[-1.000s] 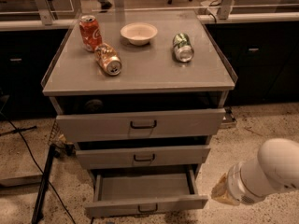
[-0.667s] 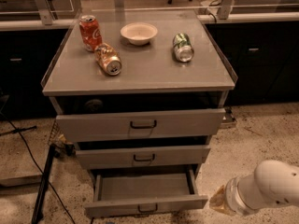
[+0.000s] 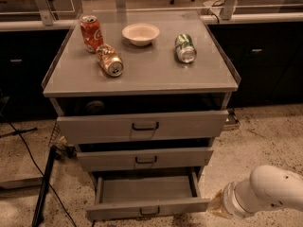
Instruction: Close bottom drawer
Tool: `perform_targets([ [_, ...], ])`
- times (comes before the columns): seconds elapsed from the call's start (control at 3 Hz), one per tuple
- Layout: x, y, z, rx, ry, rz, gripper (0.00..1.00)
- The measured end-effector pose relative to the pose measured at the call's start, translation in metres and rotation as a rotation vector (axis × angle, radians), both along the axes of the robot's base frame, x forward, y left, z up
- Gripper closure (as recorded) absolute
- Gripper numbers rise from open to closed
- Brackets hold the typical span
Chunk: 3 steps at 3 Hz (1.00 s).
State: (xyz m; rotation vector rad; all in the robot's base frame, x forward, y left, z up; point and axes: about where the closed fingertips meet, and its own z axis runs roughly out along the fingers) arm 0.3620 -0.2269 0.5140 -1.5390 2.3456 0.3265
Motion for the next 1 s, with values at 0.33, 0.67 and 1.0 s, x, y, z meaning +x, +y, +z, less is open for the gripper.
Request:
perform_targets([
  [0.33,0.010,-0.006,-0.031,-0.014,-0.021,0.002,1.00],
  [0.67,0.022,-0.014,-0.077,-0.029,-0.047,-0.016,1.00],
  [1.0,0.041,-0.020,-0.127,-0.038,-0.082,-0.048,1.00],
])
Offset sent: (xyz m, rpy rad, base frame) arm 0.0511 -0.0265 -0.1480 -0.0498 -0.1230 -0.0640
